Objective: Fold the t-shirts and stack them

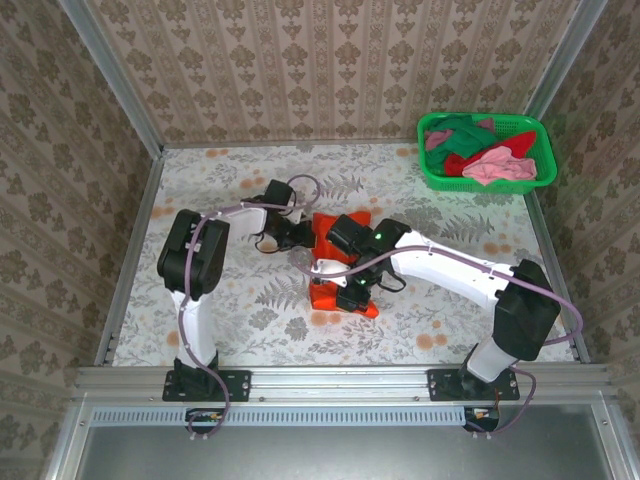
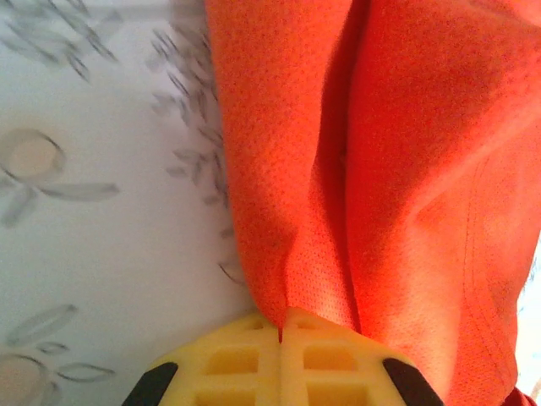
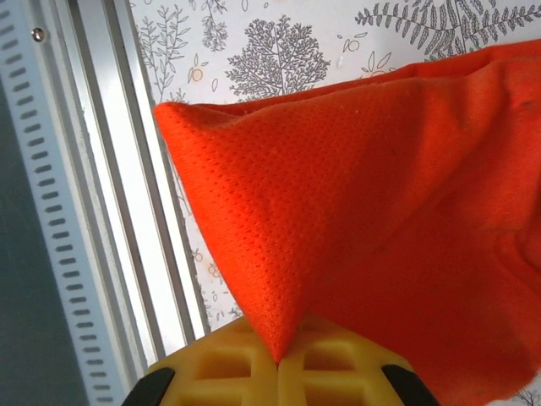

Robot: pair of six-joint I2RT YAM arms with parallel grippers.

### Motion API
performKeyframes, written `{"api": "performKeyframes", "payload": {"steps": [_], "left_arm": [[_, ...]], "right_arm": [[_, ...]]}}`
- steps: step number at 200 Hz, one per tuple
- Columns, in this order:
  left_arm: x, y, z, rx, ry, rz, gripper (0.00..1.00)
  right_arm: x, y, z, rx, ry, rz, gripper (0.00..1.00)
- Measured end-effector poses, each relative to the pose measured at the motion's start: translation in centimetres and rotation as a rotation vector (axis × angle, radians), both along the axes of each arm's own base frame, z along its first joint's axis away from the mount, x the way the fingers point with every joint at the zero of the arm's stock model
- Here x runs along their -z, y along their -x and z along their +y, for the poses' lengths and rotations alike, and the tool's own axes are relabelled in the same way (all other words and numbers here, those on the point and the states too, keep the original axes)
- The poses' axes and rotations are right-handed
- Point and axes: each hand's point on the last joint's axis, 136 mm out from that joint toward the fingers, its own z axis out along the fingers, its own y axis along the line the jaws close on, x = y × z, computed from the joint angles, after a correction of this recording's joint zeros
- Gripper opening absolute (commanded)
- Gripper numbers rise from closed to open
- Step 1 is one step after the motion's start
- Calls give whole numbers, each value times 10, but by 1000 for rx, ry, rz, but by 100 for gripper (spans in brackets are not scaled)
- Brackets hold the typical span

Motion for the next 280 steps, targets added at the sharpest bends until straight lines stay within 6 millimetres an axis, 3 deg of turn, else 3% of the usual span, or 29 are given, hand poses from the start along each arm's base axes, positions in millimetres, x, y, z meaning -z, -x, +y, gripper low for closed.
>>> {"api": "performKeyframes", "payload": {"steps": [32, 122, 178, 280], "left_arm": [[0, 11, -3, 35, 6, 13, 0], [1, 15, -2, 90, 8, -8, 0], [2, 15, -2, 100, 19, -8, 0], [2, 16, -2, 112, 63, -8, 0]], "right_arm": [[-7, -16, 0, 14, 6, 1, 0], [19, -114, -13, 147, 101, -107, 0], [34, -170, -6, 215, 179, -231, 0], [27, -219, -27, 361, 253, -399, 0]]}}
